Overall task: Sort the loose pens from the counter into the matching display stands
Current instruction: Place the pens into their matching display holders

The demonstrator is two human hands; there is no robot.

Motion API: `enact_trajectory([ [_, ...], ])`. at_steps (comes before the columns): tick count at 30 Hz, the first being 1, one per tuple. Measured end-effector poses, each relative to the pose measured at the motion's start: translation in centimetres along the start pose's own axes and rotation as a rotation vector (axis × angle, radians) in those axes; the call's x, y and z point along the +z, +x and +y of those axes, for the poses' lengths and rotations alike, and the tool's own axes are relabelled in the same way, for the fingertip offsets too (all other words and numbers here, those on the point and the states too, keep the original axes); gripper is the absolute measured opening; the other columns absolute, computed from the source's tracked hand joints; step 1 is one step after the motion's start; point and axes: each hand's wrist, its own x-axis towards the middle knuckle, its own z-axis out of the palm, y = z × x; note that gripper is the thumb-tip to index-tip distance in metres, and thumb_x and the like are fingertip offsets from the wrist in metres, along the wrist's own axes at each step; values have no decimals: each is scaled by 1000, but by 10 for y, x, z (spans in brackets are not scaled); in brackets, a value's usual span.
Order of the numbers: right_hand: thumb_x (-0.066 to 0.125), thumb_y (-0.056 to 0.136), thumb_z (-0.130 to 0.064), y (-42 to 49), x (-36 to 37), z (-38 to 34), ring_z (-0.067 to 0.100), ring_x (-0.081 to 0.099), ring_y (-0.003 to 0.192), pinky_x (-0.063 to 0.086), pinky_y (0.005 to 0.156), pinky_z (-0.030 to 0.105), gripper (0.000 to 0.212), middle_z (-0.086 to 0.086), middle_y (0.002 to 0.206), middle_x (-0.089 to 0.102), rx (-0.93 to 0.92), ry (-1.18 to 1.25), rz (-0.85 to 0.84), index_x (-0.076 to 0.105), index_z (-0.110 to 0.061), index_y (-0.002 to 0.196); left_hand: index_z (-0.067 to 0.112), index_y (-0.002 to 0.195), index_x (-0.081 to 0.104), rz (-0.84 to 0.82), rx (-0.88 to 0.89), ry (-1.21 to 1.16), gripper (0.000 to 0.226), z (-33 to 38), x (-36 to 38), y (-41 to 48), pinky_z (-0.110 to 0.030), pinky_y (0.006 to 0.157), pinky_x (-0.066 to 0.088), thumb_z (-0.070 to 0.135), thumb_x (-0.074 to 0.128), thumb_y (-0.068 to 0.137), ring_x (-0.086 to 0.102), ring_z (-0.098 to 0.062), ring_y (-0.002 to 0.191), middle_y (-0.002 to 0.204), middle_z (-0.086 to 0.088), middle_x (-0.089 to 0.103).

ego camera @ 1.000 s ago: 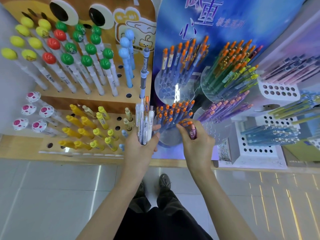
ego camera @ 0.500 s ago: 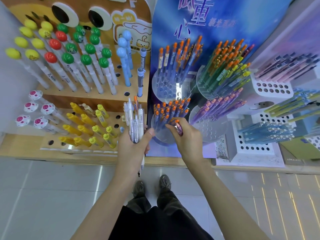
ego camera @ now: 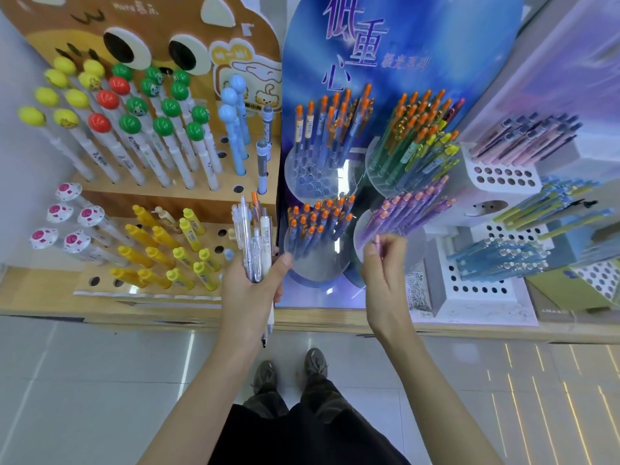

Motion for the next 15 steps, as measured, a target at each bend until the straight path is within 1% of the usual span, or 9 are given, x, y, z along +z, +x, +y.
enact_trajectory([
  [2,36,97,-42,-6,-11,3,6,37,69,37,68,18,12,-22,77,37,16,11,43,36,-34,88,31,83,62,-5,-3,-1,15,-1,5,-2,-19,47,43,19,69,86,44,-9,46,50,3,49],
  [3,39,97,-40,-8,-15,4,6,39,71,37,70,16,10,-21,78,39,7,-3,66,38,-34,89,31,83,62,-15,0,4,14,-1,8,-2,-20,47,43,20,69,86,44,-10,46,50,4,49],
  [5,48,95,-35,-8,-26,4,7,45,76,38,71,13,4,-16,84,46,-38,-48,142,46,-36,91,32,82,63,-45,16,19,14,-1,16,-4,-19,48,44,20,69,86,46,-11,47,50,4,50],
  [7,55,93,-29,-3,-39,4,7,52,77,40,70,13,13,-13,87,53,-72,-53,245,53,-42,92,36,80,64,-68,20,31,18,0,24,-4,-18,49,43,20,69,86,46,-10,47,51,5,51],
  [9,57,92,-30,3,-52,2,2,56,78,42,71,13,11,-14,86,59,-87,-44,316,56,-40,95,37,79,64,-78,12,31,18,0,33,-4,-18,50,44,21,69,86,47,-9,47,53,5,52],
  [11,56,92,-31,8,-62,0,2,60,77,46,72,16,7,-17,84,64,-116,-40,318,57,-36,96,35,80,64,-84,21,37,17,1,41,-3,-20,52,45,20,69,86,47,-10,48,57,-2,55],
  [13,59,91,-29,15,-67,-5,6,63,75,49,72,22,6,-20,82,64,-142,-28,285,56,-33,95,32,81,63,-85,38,39,15,3,49,-2,-21,51,45,19,69,86,47,-10,48,63,-13,57],
  [15,64,88,-31,23,-68,-8,11,63,69,49,68,23,12,-17,75,63,-137,-43,288,52,-35,88,26,85,62,-77,48,45,11,4,56,-1,-20,50,45,19,69,86,48,-9,47,69,-19,59],
])
